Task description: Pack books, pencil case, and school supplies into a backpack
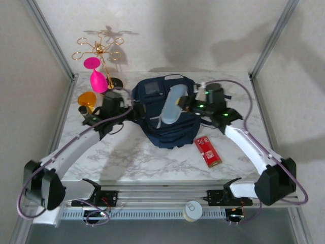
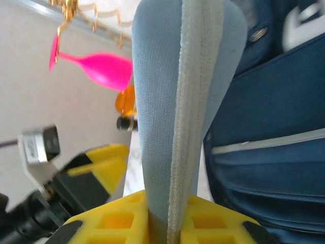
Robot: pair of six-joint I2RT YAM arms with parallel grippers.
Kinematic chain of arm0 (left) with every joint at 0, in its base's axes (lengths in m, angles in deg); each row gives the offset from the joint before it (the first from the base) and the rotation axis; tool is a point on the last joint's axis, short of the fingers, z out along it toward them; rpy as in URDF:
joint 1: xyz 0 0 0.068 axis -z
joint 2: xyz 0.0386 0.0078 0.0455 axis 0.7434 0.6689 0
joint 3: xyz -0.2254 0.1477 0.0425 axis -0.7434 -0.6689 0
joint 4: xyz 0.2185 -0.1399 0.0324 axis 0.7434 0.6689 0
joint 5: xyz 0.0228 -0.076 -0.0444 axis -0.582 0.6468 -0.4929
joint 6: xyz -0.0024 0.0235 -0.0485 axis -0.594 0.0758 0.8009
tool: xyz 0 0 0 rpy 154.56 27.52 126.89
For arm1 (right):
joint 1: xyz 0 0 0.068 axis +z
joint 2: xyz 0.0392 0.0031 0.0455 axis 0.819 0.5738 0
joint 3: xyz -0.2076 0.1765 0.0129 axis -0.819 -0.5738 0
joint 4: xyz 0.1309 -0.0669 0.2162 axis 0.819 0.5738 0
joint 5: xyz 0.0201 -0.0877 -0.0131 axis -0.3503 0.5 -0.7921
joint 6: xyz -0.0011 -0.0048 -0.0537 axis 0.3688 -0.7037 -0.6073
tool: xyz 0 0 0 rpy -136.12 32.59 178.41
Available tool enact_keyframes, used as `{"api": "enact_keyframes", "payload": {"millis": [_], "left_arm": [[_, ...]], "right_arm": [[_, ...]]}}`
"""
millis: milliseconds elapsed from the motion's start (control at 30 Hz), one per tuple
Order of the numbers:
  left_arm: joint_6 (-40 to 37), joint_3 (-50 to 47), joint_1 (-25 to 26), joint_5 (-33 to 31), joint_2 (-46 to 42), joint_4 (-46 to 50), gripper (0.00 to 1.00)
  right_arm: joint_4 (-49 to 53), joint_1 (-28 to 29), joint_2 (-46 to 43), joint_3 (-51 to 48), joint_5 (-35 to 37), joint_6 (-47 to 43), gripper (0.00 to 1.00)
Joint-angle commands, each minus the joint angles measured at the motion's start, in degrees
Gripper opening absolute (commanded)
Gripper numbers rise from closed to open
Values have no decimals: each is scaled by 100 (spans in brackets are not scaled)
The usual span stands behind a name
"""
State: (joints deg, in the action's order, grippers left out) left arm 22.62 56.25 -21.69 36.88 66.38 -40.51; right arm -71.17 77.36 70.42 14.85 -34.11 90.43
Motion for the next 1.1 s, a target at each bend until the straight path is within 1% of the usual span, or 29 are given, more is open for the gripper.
{"api": "enact_keyframes", "payload": {"millis": [0,67,133,233,367,500,700,767,867,1000,1067], "left_arm": [[-1594,407,694,2,554,138,73],[-2108,644,1015,13,957,113,76],[-2379,846,1168,12,1294,49,77],[-2695,1229,1410,225,1819,150,79],[-2947,1490,1745,212,2276,26,82],[-3129,1980,1858,137,2799,302,84],[-3356,2595,1834,13,3404,620,86],[-3395,2733,1789,-5,3537,677,85],[-3458,2991,1703,148,3773,891,85],[-3553,3173,1605,137,3965,1039,84],[-3514,3284,1539,35,4019,1060,82]], "right_arm": [[722,-832,-295,-239,-951,-367,18],[952,-1433,-397,-292,-1270,-542,18],[1081,-1893,-466,-337,-1459,-712,18],[1204,-2426,-484,-432,-1634,-917,18],[1161,-2912,-460,-653,-1796,-1016,18],[919,-3063,-444,-854,-1902,-928,17],[849,-3114,-346,-923,-1983,-960,16],[840,-3137,-351,-928,-1973,-979,16],[841,-3172,-327,-921,-1988,-1010,16],[853,-3221,-317,-893,-1973,-1041,16],[853,-3236,-303,-893,-1937,-1066,16]]}}
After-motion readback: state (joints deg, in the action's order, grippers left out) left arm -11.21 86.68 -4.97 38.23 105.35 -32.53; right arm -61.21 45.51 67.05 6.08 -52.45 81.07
